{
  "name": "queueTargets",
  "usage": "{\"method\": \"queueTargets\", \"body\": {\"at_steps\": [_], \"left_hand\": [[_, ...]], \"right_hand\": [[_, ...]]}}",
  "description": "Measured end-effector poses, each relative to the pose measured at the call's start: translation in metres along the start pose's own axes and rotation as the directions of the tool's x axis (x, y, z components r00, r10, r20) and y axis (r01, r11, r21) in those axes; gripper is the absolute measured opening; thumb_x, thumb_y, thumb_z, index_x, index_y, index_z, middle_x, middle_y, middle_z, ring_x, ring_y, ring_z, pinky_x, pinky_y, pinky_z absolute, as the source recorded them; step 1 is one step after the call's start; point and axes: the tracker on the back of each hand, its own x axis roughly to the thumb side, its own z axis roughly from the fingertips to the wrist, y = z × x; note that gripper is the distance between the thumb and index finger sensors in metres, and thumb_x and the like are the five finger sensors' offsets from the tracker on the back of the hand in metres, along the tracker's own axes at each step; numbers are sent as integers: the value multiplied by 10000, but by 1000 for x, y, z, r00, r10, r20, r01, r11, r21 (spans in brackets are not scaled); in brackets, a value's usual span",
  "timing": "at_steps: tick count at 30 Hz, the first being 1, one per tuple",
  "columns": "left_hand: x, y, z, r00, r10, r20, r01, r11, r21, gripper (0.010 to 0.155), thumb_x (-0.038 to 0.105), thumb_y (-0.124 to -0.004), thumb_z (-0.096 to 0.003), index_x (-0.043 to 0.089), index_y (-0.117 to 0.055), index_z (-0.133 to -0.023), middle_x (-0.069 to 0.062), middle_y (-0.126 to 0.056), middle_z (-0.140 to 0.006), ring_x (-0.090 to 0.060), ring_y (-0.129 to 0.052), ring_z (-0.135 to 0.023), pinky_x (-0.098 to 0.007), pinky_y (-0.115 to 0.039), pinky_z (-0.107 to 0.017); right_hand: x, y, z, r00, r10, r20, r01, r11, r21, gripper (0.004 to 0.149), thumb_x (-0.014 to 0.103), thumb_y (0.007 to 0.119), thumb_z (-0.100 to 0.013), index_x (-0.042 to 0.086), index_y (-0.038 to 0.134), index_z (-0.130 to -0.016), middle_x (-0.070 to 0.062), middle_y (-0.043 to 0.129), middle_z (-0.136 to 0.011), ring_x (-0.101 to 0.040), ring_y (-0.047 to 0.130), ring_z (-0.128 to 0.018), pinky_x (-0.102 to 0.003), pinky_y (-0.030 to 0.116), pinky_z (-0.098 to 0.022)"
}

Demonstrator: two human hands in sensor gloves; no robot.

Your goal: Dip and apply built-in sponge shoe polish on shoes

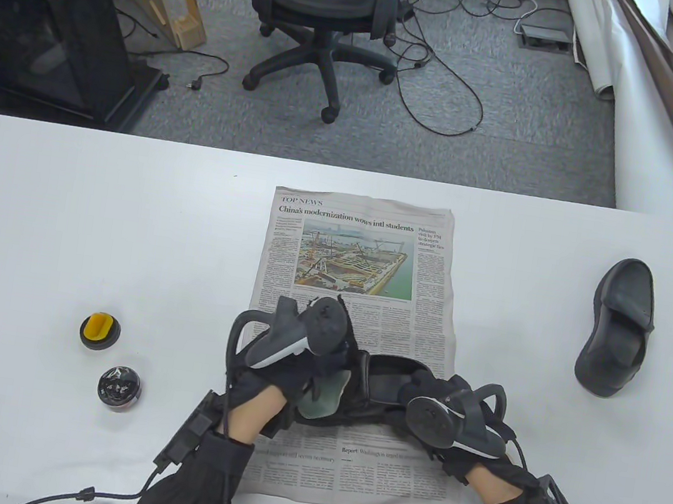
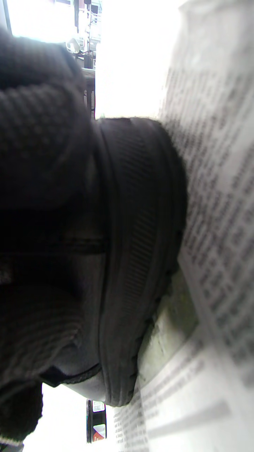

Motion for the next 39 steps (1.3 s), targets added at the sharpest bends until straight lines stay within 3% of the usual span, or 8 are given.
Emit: {"method": "queueTargets", "body": {"at_steps": [4,7,18,24,27,32,36,39], "left_hand": [[6,-12,-13,999,-28,-28,27,997,-68,562,477,-883,-408,291,-764,-925,67,-1035,-491,-25,-983,-109,-376,-919,-443],[-5,-13,-12,998,47,-34,-50,994,-102,557,464,-892,-414,285,-769,-927,55,-1037,-494,-41,-983,-112,-389,-912,-446],[-72,-14,2,973,-106,-207,44,959,-281,542,460,-910,-415,287,-796,-915,54,-1036,-497,-45,-985,-120,-395,-906,-457],[-93,-6,9,946,-163,-279,81,956,-283,530,456,-916,-416,280,-813,-905,50,-1038,-499,-47,-987,-123,-398,-904,-461],[-82,4,10,962,-151,-229,122,983,-136,521,455,-915,-415,289,-815,-899,54,-1038,-496,-45,-988,-128,-395,-904,-469],[-42,12,1,997,77,-28,-77,997,2,533,463,-908,-411,310,-793,-909,63,-1034,-500,-45,-987,-129,-391,-901,-481],[-9,5,-13,996,67,57,-66,998,-24,551,475,-900,-405,325,-772,-920,72,-1031,-501,-38,-984,-131,-384,-901,-488],[0,-7,-22,998,25,61,-16,991,-132,542,477,-888,-412,326,-772,-919,74,-1031,-503,-40,-982,-134,-387,-899,-492]], "right_hand": [[0,0,0,1000,-1,1,1,1000,1,432,586,808,-309,269,895,-588,-11,866,-658,-104,958,-215,-386,874,-433],[0,0,-1,1000,-5,4,5,1000,2,429,585,810,-310,269,897,-586,-12,866,-656,-105,957,-213,-386,875,-431],[-1,0,-1,1000,-3,0,3,1000,5,430,587,808,-309,270,896,-586,-11,867,-656,-103,958,-213,-385,875,-432],[0,0,-1,1000,1,-4,-1,1000,5,430,587,807,-310,270,896,-586,-11,867,-656,-104,959,-215,-386,875,-432],[0,0,0,1000,3,-6,-3,1000,1,430,587,807,-309,270,895,-586,-11,866,-656,-104,958,-214,-386,875,-431],[0,0,-1,1000,-1,-1,1,1000,-2,429,587,807,-310,270,895,-585,-11,866,-655,-103,957,-214,-385,874,-433],[-1,0,-1,1000,-5,2,5,1000,-1,429,587,808,-309,270,895,-585,-11,865,-655,-103,956,-214,-385,874,-432],[-1,0,-1,1000,-8,6,8,1000,0,430,588,808,-310,270,895,-586,-11,866,-655,-104,956,-213,-384,875,-432]]}}
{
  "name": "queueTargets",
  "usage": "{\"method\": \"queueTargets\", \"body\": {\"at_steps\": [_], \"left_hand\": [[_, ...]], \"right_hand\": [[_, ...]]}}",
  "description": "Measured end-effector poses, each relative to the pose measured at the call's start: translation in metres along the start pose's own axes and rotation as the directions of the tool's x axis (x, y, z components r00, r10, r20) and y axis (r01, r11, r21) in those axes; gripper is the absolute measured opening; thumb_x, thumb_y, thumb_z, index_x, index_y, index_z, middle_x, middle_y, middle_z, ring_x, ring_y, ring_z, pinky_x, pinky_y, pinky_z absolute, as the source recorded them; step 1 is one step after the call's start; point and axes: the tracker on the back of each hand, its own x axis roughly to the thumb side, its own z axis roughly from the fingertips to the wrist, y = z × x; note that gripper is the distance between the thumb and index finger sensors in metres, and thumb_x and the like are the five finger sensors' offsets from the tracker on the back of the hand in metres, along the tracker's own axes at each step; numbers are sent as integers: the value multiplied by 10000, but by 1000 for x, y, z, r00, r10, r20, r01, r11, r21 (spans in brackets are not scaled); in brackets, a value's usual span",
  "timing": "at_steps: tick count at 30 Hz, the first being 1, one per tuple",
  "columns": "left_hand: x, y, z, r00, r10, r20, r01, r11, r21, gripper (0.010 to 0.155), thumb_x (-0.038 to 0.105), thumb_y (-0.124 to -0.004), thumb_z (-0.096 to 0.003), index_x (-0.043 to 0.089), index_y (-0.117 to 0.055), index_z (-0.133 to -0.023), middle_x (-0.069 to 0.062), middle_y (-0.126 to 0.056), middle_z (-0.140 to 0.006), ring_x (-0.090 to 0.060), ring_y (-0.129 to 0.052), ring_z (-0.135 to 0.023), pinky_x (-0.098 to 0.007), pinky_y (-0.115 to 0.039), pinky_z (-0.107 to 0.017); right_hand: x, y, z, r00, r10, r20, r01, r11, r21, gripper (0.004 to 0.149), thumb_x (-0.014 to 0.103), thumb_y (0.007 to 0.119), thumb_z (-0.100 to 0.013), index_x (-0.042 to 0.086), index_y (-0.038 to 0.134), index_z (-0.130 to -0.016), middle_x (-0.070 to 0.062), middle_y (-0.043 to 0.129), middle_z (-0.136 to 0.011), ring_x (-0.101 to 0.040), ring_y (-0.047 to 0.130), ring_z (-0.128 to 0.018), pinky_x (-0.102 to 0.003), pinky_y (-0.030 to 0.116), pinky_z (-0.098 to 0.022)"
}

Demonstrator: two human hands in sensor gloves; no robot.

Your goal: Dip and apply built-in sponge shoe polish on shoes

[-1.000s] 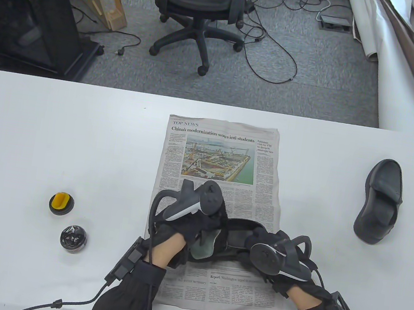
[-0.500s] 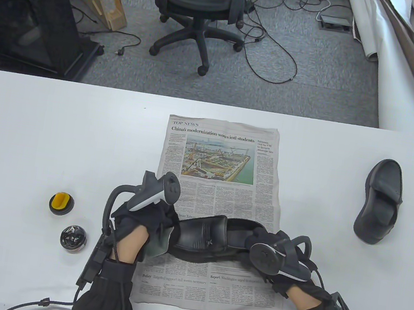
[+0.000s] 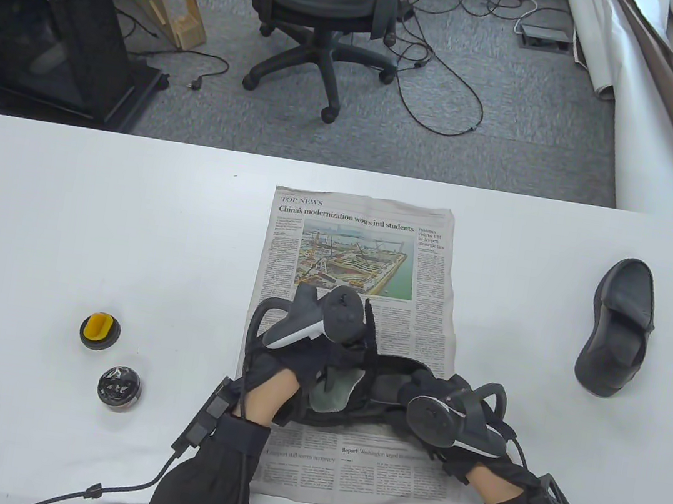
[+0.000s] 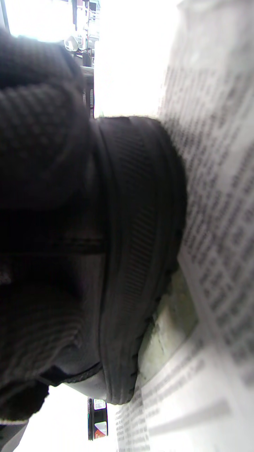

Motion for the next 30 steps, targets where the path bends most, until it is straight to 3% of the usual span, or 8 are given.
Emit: {"method": "queueTargets", "body": {"at_steps": [3,8,13,16,21,23,27,30], "left_hand": [[-3,-2,-3,999,14,-37,-16,999,-50,535,471,-884,-420,319,-772,-922,64,-1030,-504,-54,-980,-135,-400,-893,-495],[-25,-4,-6,987,-102,-123,81,984,-161,524,467,-880,-425,307,-785,-915,66,-1030,-500,-56,-982,-133,-399,-892,-497],[-56,-6,8,957,-202,-209,152,960,-236,516,469,-885,-422,310,-800,-906,66,-1031,-498,-55,-985,-133,-400,-892,-497],[-75,-5,20,941,-210,-264,152,962,-226,514,468,-885,-424,302,-804,-904,66,-1032,-503,-59,-991,-140,-405,-889,-503],[-77,0,40,917,-300,-264,274,953,-130,513,468,-902,-416,300,-815,-893,68,-1039,-491,-55,-995,-131,-397,-897,-492],[-66,4,47,923,-308,-231,308,951,-38,503,468,-910,-414,316,-819,-884,80,-1043,-491,-52,-1001,-135,-391,-900,-497],[-39,7,53,991,-99,-91,115,973,198,508,469,-911,-410,318,-813,-886,80,-1045,-486,-52,-1000,-130,-391,-903,-493],[-13,1,51,1000,-23,9,19,959,283,516,475,-901,-413,317,-800,-893,85,-1043,-491,-48,-1002,-134,-389,-902,-496]], "right_hand": [[0,0,0,1000,-2,3,2,1000,1,429,587,808,-311,269,895,-586,-11,866,-654,-103,955,-212,-384,875,-431],[0,0,0,1000,0,1,0,1000,2,430,587,807,-309,269,895,-585,-12,866,-653,-103,956,-211,-385,875,-431],[0,0,0,1000,2,-4,-2,1000,2,429,586,808,-309,270,895,-585,-11,866,-653,-104,956,-211,-385,875,-431],[0,0,0,1000,5,-6,-5,1000,4,429,586,804,-311,269,895,-585,-11,866,-652,-104,957,-211,-385,875,-431],[1,0,0,1000,9,-8,-9,1000,7,430,587,803,-310,270,894,-586,-10,866,-651,-104,957,-211,-384,875,-430],[1,-1,0,1000,9,-8,-9,1000,7,430,586,803,-312,268,894,-586,-9,866,-651,-103,957,-213,-385,875,-430],[1,-1,0,1000,9,-8,-9,1000,7,430,587,802,-311,270,894,-585,-9,866,-652,-104,958,-212,-385,875,-430],[1,-1,0,1000,14,-11,-14,1000,6,430,587,801,-311,269,894,-585,-9,866,-651,-104,958,-212,-384,875,-431]]}}
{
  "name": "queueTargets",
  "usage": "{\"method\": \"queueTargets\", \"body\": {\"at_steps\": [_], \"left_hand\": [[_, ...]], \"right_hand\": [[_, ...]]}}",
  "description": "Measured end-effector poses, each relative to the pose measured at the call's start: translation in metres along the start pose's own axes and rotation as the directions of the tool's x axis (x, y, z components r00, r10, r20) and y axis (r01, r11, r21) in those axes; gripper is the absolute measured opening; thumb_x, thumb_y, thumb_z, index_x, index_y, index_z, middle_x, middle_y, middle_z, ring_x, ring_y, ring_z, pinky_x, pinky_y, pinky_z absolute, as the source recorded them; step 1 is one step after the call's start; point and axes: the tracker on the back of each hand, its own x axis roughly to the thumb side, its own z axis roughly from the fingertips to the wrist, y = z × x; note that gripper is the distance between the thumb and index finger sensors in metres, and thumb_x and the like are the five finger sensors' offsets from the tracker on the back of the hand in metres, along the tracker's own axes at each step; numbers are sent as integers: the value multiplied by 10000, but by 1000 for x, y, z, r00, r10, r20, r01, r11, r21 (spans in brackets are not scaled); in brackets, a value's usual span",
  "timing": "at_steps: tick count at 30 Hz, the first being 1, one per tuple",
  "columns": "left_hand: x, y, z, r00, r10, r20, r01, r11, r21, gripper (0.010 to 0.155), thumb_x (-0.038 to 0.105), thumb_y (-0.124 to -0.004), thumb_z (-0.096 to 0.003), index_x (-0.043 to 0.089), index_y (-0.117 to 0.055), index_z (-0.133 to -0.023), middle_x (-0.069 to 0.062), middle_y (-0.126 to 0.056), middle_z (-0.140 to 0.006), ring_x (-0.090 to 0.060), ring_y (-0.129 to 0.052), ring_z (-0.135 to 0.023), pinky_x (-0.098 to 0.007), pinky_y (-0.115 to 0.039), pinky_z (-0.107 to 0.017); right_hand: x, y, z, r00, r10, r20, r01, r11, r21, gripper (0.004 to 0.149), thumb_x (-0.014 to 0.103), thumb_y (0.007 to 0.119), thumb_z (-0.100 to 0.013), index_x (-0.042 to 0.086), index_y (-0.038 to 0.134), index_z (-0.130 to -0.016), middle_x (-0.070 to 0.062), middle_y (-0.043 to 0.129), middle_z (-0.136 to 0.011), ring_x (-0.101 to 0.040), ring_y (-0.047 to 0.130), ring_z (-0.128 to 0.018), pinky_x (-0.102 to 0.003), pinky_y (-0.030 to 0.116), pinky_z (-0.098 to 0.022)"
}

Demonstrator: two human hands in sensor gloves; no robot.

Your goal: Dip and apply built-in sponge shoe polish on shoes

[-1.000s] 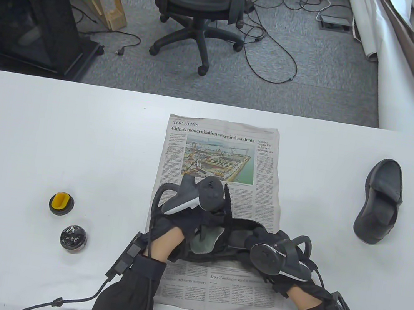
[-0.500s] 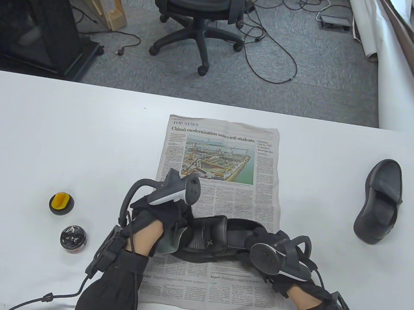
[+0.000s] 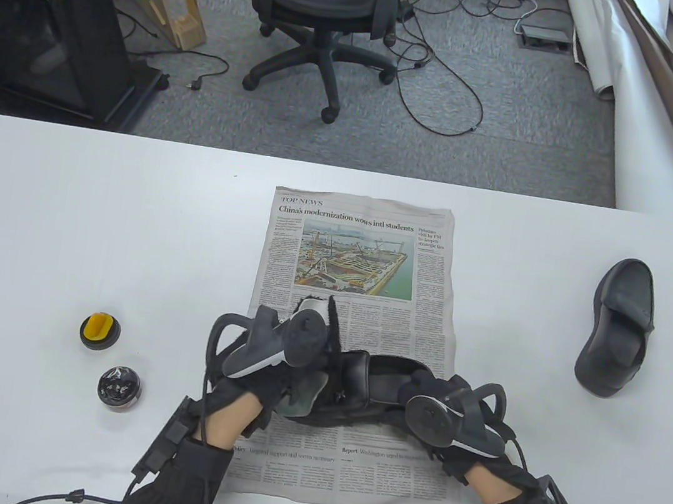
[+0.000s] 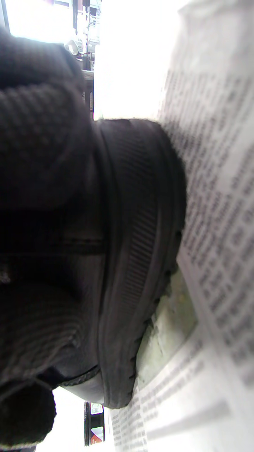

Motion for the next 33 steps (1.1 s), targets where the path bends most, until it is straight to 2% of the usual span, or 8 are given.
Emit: {"method": "queueTargets", "body": {"at_steps": [2,5,9,18,24,26,28,33], "left_hand": [[16,-5,-2,1000,-12,20,12,999,34,523,479,-897,-412,314,-795,-897,87,-1044,-490,-49,-1002,-133,-387,-903,-496],[33,-18,-7,995,-94,12,94,995,14,526,476,-901,-410,308,-795,-897,86,-1045,-487,-48,-1001,-129,-389,-904,-493],[33,-23,-5,993,-122,-6,122,993,-7,526,469,-890,-420,276,-792,-899,76,-1045,-478,-51,-996,-117,-394,-906,-483],[-4,-25,1,980,-186,-78,172,972,-160,526,474,-897,-420,265,-799,-892,74,-1048,-482,-52,-1000,-120,-400,-904,-487],[-24,-16,13,925,-356,-133,312,912,-267,524,474,-902,-417,280,-803,-893,77,-1048,-490,-52,-1006,-131,-402,-900,-500],[-25,-13,16,916,-382,-124,349,909,-227,519,471,-919,-410,282,-821,-884,77,-1051,-492,-55,-1012,-136,-403,-899,-506],[-19,-9,18,923,-371,-107,363,928,-90,521,471,-928,-401,300,-821,-881,86,-1051,-508,-45,-1019,-154,-399,-900,-511],[14,-11,21,993,-108,37,108,994,5,529,468,-927,-398,296,-812,-885,83,-1049,-498,-43,-1011,-141,-392,-903,-503]], "right_hand": [[0,0,0,1000,-2,1,2,1000,0,430,586,803,-311,269,895,-585,-9,866,-651,-104,957,-212,-385,875,-431],[0,0,0,1000,-4,3,4,1000,0,431,587,804,-310,269,895,-586,-10,866,-651,-103,957,-212,-385,875,-431],[0,0,-1,1000,-5,9,5,1000,3,431,588,806,-309,269,895,-585,-10,867,-649,-102,957,-210,-383,876,-430],[1,0,-1,1000,-1,7,1,1000,2,431,589,805,-309,270,896,-583,-9,869,-646,-102,958,-208,-383,877,-429],[1,0,0,1000,5,4,-5,1000,0,431,591,804,-310,270,895,-583,-8,868,-647,-102,958,-209,-383,877,-429],[1,0,0,1000,3,1,-3,1000,-1,430,590,804,-310,270,896,-582,-8,868,-647,-102,958,-208,-384,877,-428],[1,0,-1,1000,3,0,-3,1000,2,431,590,804,-309,269,896,-582,-8,868,-647,-103,958,-209,-384,877,-428],[1,0,-1,1000,2,-1,-2,1000,1,430,591,805,-307,270,896,-580,-9,868,-646,-102,957,-208,-383,877,-428]]}}
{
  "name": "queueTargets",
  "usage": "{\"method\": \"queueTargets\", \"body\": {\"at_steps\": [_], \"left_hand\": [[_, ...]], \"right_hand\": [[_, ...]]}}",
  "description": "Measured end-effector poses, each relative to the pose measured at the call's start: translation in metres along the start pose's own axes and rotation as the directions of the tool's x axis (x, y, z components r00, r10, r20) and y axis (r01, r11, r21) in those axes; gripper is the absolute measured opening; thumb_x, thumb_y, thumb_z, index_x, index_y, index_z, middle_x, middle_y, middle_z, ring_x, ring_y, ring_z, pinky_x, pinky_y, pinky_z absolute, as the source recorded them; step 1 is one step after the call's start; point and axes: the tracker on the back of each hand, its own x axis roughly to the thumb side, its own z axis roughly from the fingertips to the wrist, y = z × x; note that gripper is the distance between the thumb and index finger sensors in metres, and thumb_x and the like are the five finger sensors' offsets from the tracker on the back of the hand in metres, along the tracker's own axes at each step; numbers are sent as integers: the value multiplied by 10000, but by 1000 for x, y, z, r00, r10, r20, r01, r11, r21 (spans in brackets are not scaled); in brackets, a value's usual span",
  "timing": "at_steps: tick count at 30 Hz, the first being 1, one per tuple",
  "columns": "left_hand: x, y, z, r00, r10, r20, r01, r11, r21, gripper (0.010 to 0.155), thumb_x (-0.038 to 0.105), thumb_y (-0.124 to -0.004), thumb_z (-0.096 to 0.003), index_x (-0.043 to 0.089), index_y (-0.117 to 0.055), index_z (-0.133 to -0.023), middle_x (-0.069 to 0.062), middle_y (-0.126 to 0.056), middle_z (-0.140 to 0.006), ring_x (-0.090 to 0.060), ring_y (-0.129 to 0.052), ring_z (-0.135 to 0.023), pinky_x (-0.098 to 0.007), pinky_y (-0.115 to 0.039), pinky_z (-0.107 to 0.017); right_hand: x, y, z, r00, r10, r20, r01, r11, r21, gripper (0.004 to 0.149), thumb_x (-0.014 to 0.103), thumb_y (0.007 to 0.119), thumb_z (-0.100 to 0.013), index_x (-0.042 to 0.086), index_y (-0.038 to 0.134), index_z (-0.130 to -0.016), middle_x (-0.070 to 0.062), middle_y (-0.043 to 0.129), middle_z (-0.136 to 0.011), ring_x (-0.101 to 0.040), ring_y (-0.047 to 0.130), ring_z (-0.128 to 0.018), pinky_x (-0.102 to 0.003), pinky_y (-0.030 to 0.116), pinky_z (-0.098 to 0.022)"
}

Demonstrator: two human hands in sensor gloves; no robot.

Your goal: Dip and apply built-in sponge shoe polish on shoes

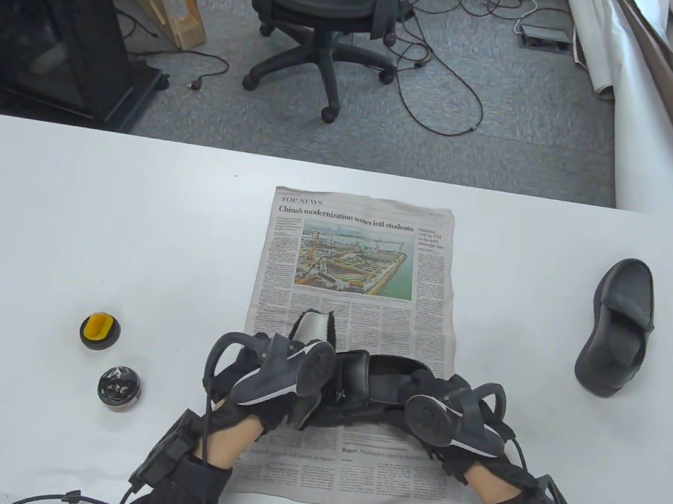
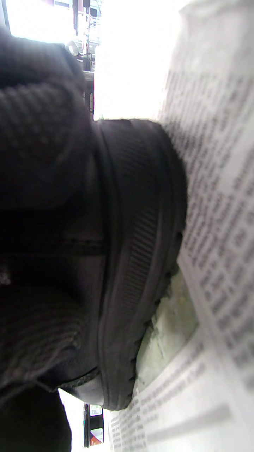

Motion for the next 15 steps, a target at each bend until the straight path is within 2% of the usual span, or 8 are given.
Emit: {"method": "queueTargets", "body": {"at_steps": [2,5,6,9,15], "left_hand": [[15,-4,-1,997,70,32,-69,998,-7,534,468,-930,-391,275,-818,-875,81,-1046,-489,-39,-1004,-129,-389,-906,-494],[27,-9,-1,999,42,-12,-42,999,-16,555,480,-935,-371,252,-805,-859,90,-1038,-487,-28,-1001,-119,-381,-914,-483],[27,-11,-2,999,24,-31,-25,1000,-20,558,484,-940,-363,249,-806,-850,92,-1038,-485,-23,-1002,-115,-376,-917,-479],[20,-18,-3,992,62,-109,-77,987,-140,555,488,-923,-369,236,-792,-846,89,-1035,-500,-19,-1010,-123,-377,-921,-474],[9,-18,-5,992,-33,-122,1,968,-250,546,482,-918,-374,248,-784,-849,63,-1027,-516,-33,-1012,-142,-388,-909,-488]], "right_hand": [[0,0,0,1000,-1,2,1,1000,0,430,591,805,-309,270,895,-580,-8,868,-646,-102,957,-208,-383,877,-429],[0,0,0,1000,-2,4,2,1000,2,429,590,806,-309,269,896,-579,-9,869,-645,-102,958,-207,-383,877,-428],[0,0,0,1000,-2,5,2,1000,2,429,590,806,-308,270,896,-579,-8,869,-645,-102,958,-207,-383,877,-428],[0,0,0,1000,-4,7,4,1000,3,432,592,806,-307,270,896,-579,-8,869,-644,-101,957,-207,-382,877,-429],[0,0,0,1000,1,2,-1,1000,2,431,592,805,-309,270,895,-580,-9,868,-646,-102,958,-208,-383,877,-429]]}}
